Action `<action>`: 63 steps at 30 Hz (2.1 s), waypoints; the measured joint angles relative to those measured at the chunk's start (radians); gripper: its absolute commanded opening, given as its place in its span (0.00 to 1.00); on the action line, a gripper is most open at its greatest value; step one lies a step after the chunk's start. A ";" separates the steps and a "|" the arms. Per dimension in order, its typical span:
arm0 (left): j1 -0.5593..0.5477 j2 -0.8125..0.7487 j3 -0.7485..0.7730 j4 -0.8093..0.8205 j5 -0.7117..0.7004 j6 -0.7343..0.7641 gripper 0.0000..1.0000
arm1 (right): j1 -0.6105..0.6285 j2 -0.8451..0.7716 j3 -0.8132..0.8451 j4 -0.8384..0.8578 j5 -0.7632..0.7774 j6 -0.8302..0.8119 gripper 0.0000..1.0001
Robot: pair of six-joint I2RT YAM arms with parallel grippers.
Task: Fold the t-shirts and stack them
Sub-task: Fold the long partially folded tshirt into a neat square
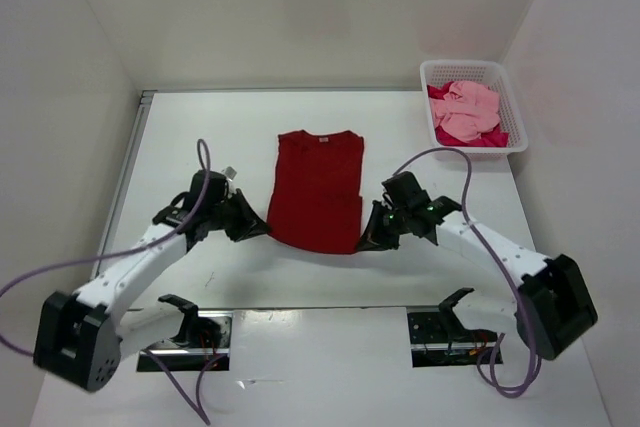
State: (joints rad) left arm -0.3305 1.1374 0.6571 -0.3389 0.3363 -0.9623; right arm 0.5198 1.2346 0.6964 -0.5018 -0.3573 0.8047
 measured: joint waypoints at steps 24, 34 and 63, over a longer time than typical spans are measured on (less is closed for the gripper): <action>0.227 0.713 0.586 0.119 -0.058 0.033 0.08 | -0.254 0.942 1.115 -0.036 -0.002 -0.211 0.00; 0.241 0.798 0.708 0.214 -0.107 -0.014 0.58 | -0.257 1.077 1.284 -0.034 -0.008 -0.192 0.37; 0.090 0.644 0.230 0.497 -0.010 -0.026 0.53 | -0.195 0.788 0.580 0.204 -0.107 -0.192 0.00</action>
State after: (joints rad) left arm -0.2409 1.7809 0.8871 0.1577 0.3267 -0.9886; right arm 0.3248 2.0224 1.2766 -0.2974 -0.4644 0.6132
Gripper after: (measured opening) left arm 0.462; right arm 0.001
